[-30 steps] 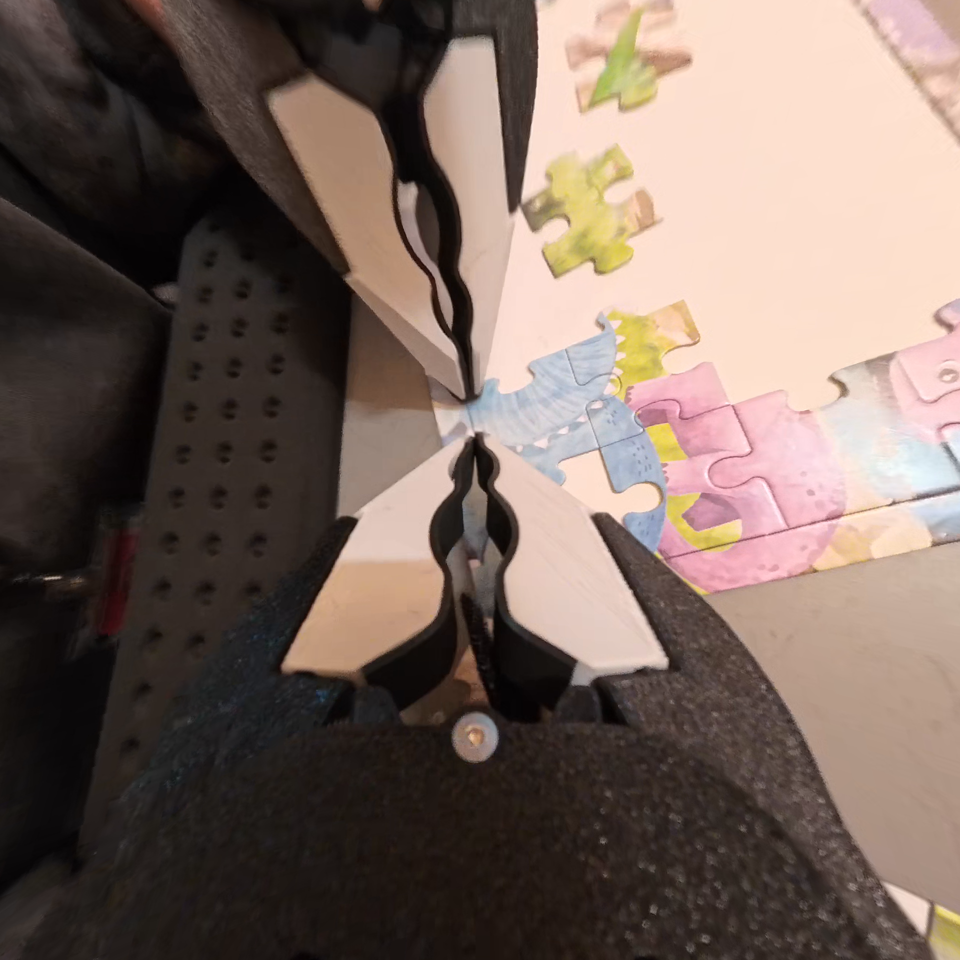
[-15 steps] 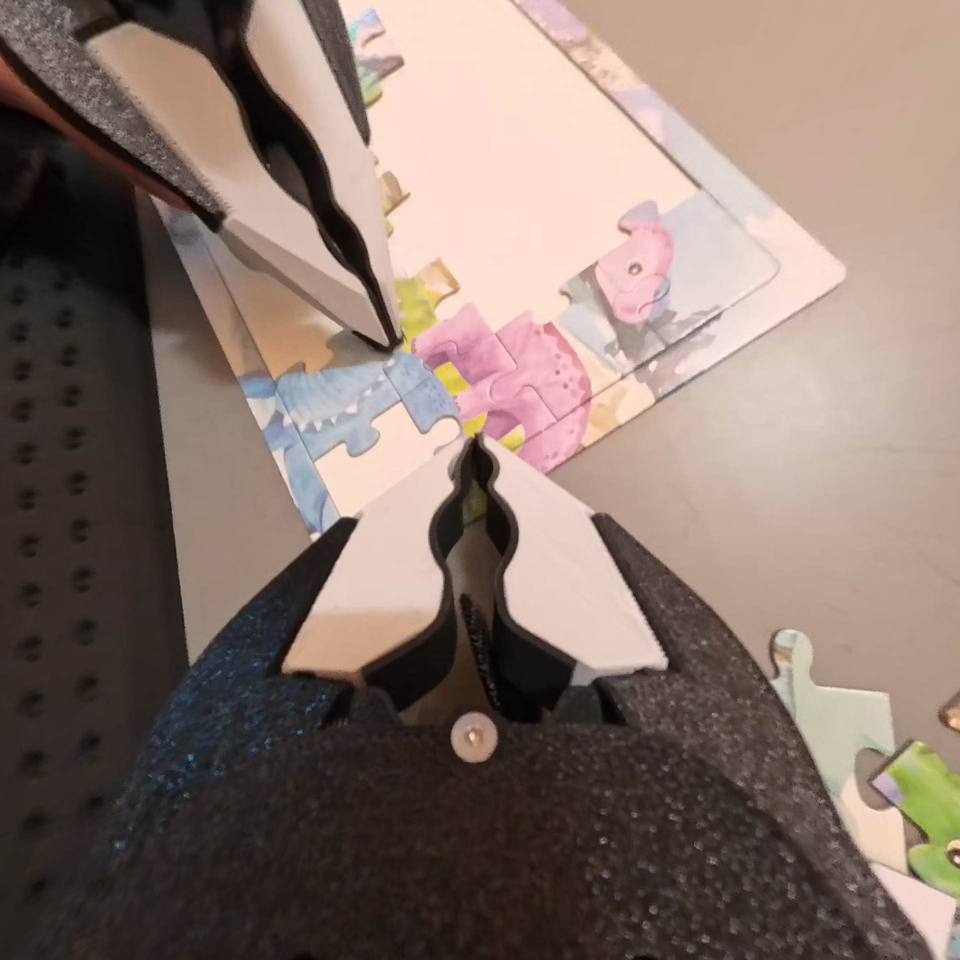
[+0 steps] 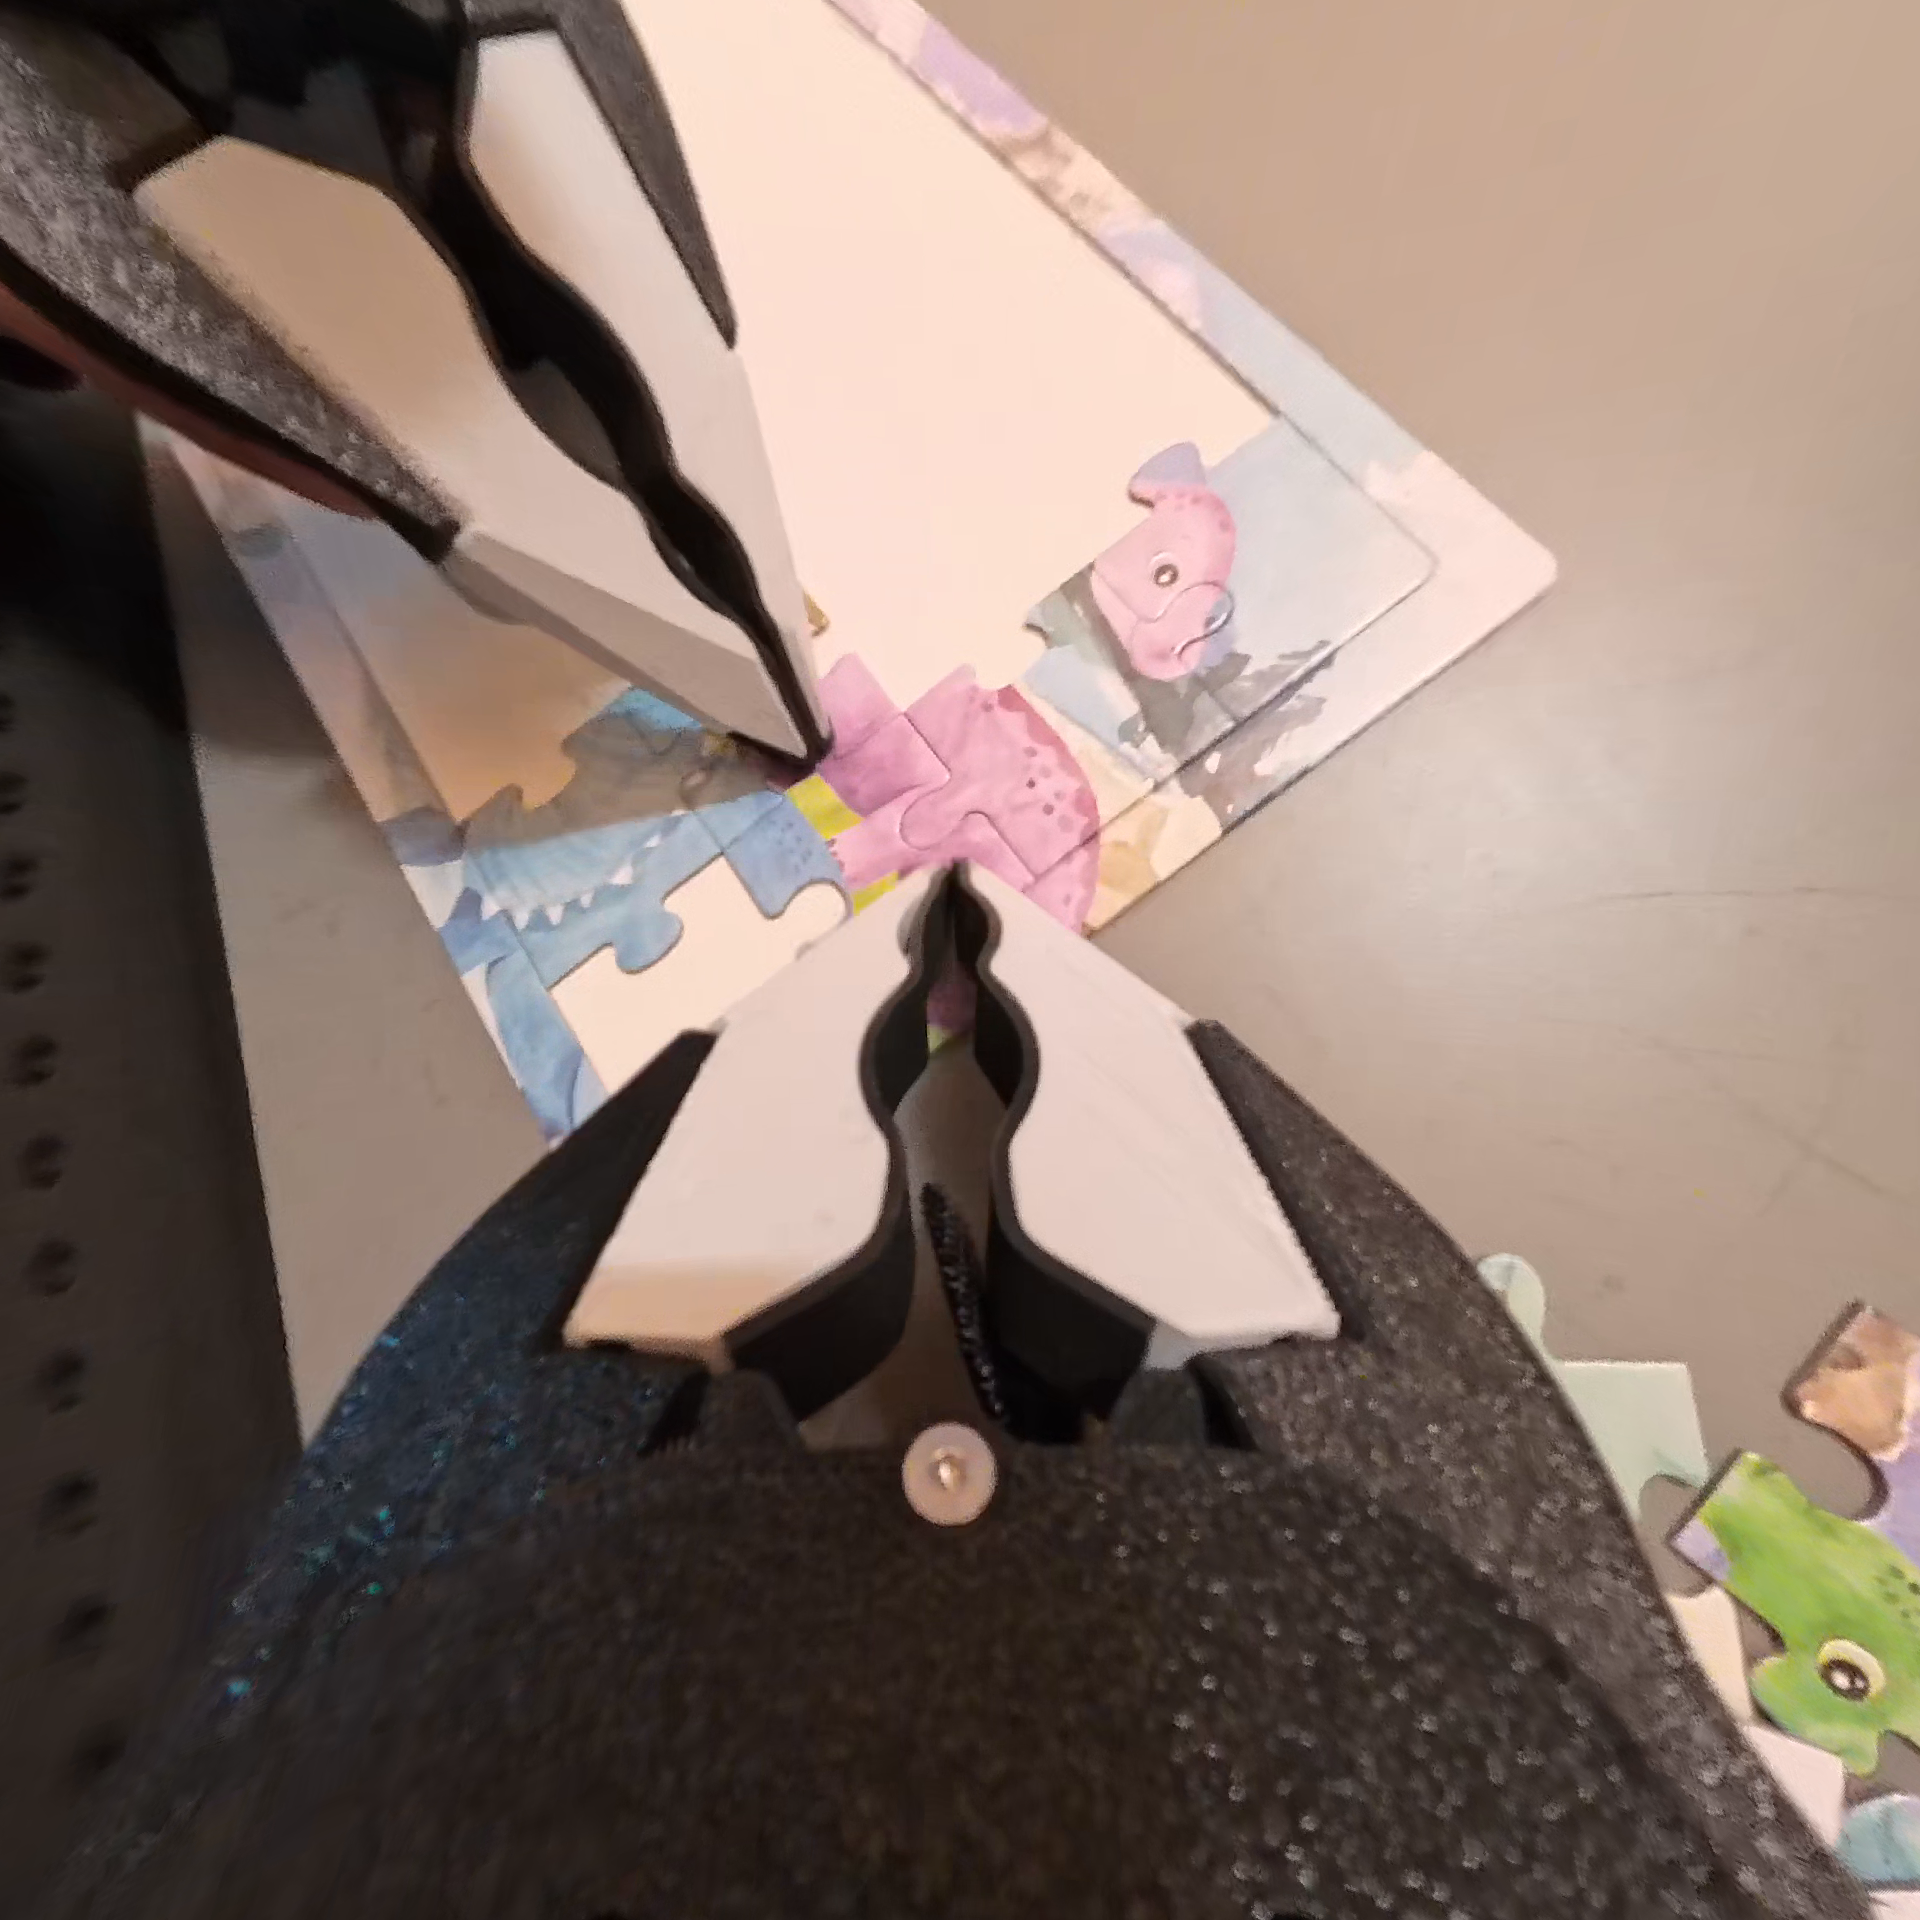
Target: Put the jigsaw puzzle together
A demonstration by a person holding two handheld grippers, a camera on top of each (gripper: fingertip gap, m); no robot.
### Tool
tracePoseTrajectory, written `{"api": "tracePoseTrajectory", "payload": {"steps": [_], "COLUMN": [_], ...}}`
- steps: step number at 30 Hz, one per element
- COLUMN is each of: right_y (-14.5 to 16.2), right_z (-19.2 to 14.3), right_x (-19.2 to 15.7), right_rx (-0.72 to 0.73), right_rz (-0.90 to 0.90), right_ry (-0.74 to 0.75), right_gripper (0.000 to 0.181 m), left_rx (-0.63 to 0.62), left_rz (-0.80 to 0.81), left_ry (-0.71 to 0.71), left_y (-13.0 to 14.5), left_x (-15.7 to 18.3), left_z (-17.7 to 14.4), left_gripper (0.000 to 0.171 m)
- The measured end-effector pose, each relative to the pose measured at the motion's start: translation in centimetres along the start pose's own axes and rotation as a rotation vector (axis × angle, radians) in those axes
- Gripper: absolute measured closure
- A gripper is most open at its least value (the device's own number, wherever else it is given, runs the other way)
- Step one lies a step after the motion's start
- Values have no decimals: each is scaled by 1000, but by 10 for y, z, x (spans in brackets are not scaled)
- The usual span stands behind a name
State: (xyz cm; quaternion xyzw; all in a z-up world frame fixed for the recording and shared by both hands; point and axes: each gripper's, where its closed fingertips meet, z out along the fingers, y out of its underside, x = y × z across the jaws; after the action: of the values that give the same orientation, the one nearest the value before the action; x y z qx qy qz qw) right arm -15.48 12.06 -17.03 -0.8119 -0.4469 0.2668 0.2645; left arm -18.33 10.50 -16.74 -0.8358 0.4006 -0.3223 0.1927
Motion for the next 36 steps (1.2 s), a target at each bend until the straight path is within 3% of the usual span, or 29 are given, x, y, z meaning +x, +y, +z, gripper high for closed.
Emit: {"api": "tracePoseTrajectory", "payload": {"steps": [7,9,12,14,16,19,23,26,30,33,36], "right_y": [-2,-10,-22,-6,26,62,77,82,103,105,93], "right_z": [-3,-24,-76,-95,-97,-90,-88,-107,-134,-141,-137], "right_x": [2,16,33,24,6,-29,-53,-34,16,52,72], "right_rx": [10,73,221,214,114,27,42,75,68,101,172], "right_rz": [31,39,79,108,95,29,36,67,164,227,300], "right_ry": [-3,40,103,84,79,100,171,317,504,582,559], "right_gripper": [181,181,181,164,147,141,134,135,135,134,129], "left_rx": [8,36,174,240,271,268,263,283,286,286,289], "left_rz": [39,45,57,64,69,54,44,58,88,117,145], "left_ry": [1,2,0,-28,-82,-111,-140,-145,-162,-180,-196], "left_y": [0,-3,-19,-23,-19,-4,12,15,20,22,26], "left_x": [0,4,15,18,17,21,31,44,53,59,65], "left_z": [-1,-8,-37,-57,-73,-83,-85,-89,-95,-100,-105], "left_gripper": [171,171,170,166,164,161,159,158,157,157,157]}}
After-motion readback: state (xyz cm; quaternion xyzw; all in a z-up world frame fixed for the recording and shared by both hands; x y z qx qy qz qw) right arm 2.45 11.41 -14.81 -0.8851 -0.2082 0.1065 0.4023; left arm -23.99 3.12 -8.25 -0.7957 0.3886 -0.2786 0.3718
